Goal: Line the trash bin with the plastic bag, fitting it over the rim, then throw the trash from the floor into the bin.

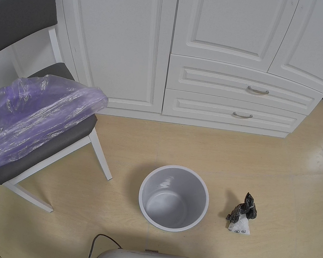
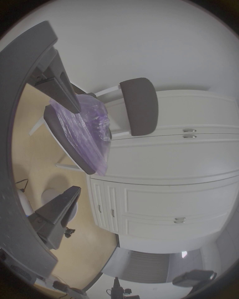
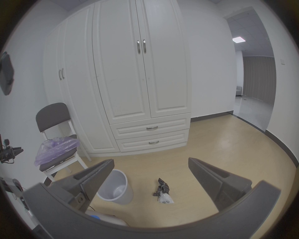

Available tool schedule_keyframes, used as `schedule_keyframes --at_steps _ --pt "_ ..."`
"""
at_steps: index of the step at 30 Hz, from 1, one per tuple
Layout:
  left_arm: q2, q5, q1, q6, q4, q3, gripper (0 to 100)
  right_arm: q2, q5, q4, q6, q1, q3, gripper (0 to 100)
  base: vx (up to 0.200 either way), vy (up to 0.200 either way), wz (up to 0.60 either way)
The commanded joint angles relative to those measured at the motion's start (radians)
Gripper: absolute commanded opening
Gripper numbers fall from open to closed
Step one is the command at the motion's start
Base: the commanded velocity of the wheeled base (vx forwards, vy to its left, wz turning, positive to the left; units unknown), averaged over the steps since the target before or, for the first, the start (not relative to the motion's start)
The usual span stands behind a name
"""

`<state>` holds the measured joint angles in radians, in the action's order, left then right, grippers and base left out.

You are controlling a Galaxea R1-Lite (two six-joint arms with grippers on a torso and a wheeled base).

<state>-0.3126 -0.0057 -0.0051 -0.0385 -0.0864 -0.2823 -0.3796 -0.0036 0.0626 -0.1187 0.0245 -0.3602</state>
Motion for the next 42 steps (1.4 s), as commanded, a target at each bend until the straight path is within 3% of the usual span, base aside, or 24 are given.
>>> schedule_keyframes --at_steps 1,5,8,12,17,20,23,25,26,28,29,30,33,42 --pt "-0.350 0.049 0.005 -0.015 -0.012 -0.115 100 -0.328 -0.001 0.135 0.007 -0.012 -0.069 100 0.000 0.000 0.00" --pt "-0.528 0.052 0.016 -0.052 -0.107 -0.150 100 -0.433 -0.009 0.235 0.004 -0.046 -0.091 100 0.000 0.000 0.00" --pt "-0.678 0.052 0.063 -0.100 -0.256 -0.161 100 -0.492 -0.018 0.301 -0.001 -0.084 -0.080 100 0.000 0.000 0.00" --pt "-0.807 0.102 0.108 -0.213 -0.362 -0.161 100 -0.509 -0.018 0.315 -0.025 -0.130 -0.043 100 0.000 0.000 0.00" --pt "-0.816 0.202 0.117 -0.288 -0.351 -0.143 100 -0.512 -0.035 0.307 -0.025 -0.138 -0.040 100 0.000 0.000 0.00" --pt "-0.807 0.222 0.185 -0.342 -0.346 -0.106 100 -0.516 -0.035 0.304 -0.025 -0.138 -0.042 100 0.000 0.000 0.00" --pt "-0.780 0.176 0.366 -0.462 -0.334 -0.041 100 -0.524 -0.035 0.298 -0.025 -0.138 -0.037 100 0.000 0.000 0.00" --pt "-0.770 0.081 0.468 -0.508 -0.331 -0.017 100 -0.530 -0.033 0.298 -0.025 -0.140 -0.036 100 0.000 0.000 0.00" --pt "-0.752 -0.042 0.551 -0.535 -0.329 -0.005 100 -0.533 -0.033 0.298 -0.025 -0.140 -0.036 100 0.000 0.000 0.00" --pt "-0.743 -0.134 0.616 -0.552 -0.326 0.000 100 -0.535 -0.033 0.298 -0.025 -0.140 -0.036 100 0.000 0.000 0.00" --pt "-0.741 -0.223 0.698 -0.583 -0.317 0.002 100 -0.536 -0.033 0.298 -0.025 -0.140 -0.034 100 0.000 0.000 0.00" --pt "-0.740 -0.241 0.729 -0.600 -0.311 0.002 100 -0.536 -0.033 0.298 -0.025 -0.140 -0.032 100 0.000 0.000 0.00" --pt "-0.738 -0.263 0.784 -0.624 -0.289 0.003 100 -0.542 -0.032 0.298 -0.025 -0.140 -0.028 100 0.000 0.000 0.00" --pt "-0.726 -0.263 0.803 -0.627 -0.286 0.051 100 -0.588 -0.027 0.304 -0.025 -0.143 -0.006 100 0.000 0.000 0.00"
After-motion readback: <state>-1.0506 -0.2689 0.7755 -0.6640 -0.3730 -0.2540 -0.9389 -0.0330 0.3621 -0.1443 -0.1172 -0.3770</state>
